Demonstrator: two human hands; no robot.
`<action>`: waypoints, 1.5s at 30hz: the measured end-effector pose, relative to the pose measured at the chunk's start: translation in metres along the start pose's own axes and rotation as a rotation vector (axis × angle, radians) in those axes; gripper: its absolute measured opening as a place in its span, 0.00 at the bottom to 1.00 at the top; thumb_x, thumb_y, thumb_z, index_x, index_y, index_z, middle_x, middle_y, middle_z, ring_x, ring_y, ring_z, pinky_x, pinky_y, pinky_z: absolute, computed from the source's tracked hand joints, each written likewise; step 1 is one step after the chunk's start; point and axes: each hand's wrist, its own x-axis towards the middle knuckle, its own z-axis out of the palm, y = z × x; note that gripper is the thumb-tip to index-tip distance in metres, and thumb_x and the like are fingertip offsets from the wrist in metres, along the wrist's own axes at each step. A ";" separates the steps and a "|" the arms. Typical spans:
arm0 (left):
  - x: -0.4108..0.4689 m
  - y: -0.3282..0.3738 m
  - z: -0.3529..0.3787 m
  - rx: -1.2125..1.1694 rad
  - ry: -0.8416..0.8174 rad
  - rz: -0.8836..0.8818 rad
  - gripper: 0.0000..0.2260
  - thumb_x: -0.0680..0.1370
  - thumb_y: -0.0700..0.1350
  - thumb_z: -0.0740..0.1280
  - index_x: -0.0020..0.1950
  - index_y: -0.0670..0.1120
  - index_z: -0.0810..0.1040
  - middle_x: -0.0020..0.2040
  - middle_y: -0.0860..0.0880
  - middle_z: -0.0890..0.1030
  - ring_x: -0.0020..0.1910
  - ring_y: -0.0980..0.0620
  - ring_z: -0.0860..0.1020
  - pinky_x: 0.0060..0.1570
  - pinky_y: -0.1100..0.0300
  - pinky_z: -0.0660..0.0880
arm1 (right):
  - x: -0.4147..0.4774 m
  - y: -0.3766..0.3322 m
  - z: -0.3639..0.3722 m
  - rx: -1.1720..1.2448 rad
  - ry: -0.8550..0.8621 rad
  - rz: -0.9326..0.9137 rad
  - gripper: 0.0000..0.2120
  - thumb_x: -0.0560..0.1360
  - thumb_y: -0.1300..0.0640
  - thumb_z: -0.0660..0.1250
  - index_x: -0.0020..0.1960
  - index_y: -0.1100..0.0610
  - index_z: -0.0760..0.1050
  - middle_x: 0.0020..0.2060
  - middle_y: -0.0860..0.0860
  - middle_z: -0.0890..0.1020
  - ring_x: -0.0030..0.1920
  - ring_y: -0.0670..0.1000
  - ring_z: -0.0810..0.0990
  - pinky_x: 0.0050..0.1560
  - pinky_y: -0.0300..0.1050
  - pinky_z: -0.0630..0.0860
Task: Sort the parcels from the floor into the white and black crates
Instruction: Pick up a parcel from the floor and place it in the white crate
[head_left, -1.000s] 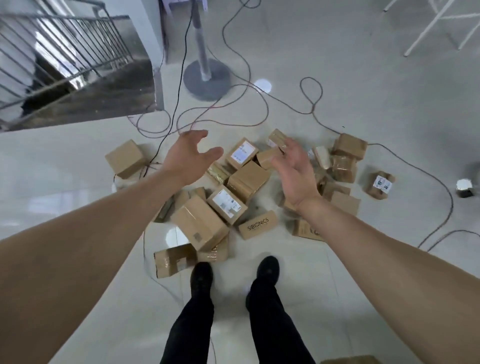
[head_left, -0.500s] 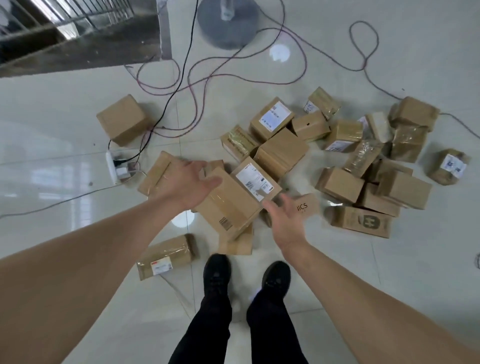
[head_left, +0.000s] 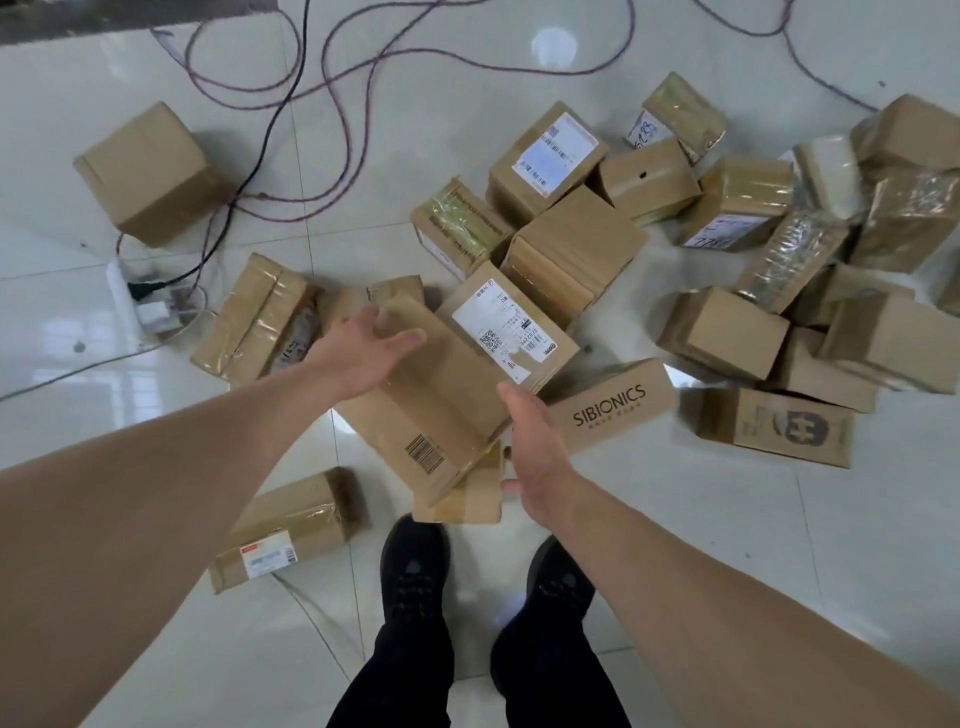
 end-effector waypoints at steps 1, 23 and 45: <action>0.001 -0.001 0.003 0.024 0.017 -0.006 0.39 0.76 0.70 0.61 0.81 0.51 0.58 0.78 0.42 0.64 0.73 0.38 0.68 0.71 0.44 0.67 | 0.001 0.001 0.002 0.031 -0.004 0.027 0.25 0.73 0.36 0.66 0.67 0.43 0.74 0.58 0.42 0.80 0.56 0.48 0.79 0.59 0.59 0.76; -0.075 0.019 -0.005 -0.705 0.051 0.201 0.15 0.76 0.39 0.67 0.60 0.53 0.77 0.52 0.51 0.80 0.54 0.50 0.78 0.46 0.60 0.72 | -0.045 -0.059 -0.073 -0.236 0.368 -0.626 0.23 0.69 0.72 0.68 0.47 0.44 0.75 0.45 0.51 0.83 0.47 0.51 0.82 0.46 0.44 0.80; -0.032 0.051 0.006 -0.837 -0.212 0.021 0.19 0.78 0.66 0.62 0.62 0.57 0.79 0.47 0.52 0.87 0.50 0.47 0.85 0.56 0.43 0.78 | -0.003 -0.059 -0.079 0.109 0.143 -0.179 0.32 0.68 0.25 0.58 0.57 0.45 0.81 0.53 0.53 0.87 0.57 0.56 0.84 0.62 0.59 0.79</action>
